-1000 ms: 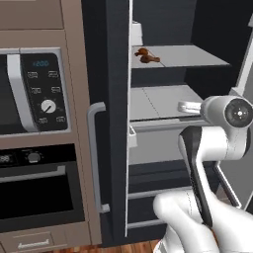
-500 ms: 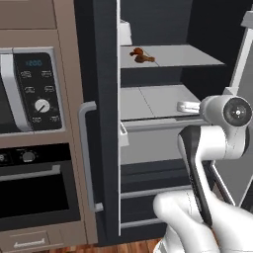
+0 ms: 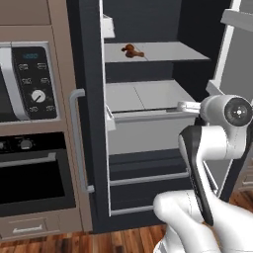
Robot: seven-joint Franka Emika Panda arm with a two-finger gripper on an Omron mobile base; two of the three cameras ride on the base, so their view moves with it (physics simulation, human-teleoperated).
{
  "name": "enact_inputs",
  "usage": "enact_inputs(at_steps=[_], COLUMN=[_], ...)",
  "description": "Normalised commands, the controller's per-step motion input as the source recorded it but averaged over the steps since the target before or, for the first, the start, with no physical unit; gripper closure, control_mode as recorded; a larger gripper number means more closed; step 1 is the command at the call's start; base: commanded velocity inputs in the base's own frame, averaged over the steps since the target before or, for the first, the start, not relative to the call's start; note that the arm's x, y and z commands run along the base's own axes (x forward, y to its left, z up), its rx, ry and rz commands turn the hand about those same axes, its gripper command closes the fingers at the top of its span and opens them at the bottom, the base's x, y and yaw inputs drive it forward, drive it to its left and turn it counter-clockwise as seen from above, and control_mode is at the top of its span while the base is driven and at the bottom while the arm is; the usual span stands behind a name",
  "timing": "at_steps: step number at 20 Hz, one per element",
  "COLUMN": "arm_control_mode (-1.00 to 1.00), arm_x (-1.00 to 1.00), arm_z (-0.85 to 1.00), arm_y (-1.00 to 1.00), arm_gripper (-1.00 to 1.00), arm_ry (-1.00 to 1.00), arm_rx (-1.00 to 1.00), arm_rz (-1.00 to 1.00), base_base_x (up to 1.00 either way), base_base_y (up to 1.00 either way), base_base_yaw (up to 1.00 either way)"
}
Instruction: Place the chicken drumstick on the counter behind the older chicken drumstick on the same shelf of the fridge to maintain FIFO order. Close the fridge door when finished.
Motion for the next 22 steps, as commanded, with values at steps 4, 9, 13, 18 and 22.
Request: enact_inputs(at_steps=[4, 9, 13, 18, 22], arm_control_mode=[1.00, -1.00, -1.00, -1.00, -1.00], arm_x=[0.00, 0.00, 0.03, 0.00, -0.24], arm_z=[0.00, -0.17, -0.16, -0.18, -0.18], arm_y=[0.00, -0.12, -0.89, -1.00, -1.00], arm_gripper=[-1.00, -1.00, -1.00, -1.00, -1.00], arm_ry=[0.00, 0.00, 0.00, -0.16, -0.29], arm_rx=[0.00, 0.06, 0.31, 0.41, 0.39], arm_rz=[0.00, 0.00, 0.01, 0.09, 0.05], base_base_x=[-0.27, 0.00, 0.00, 0.00, 0.00], base_base_y=[-0.01, 0.00, 0.00, 0.00, 0.00], base_base_yaw=[0.00, 0.00, 0.00, 0.00, 0.00])
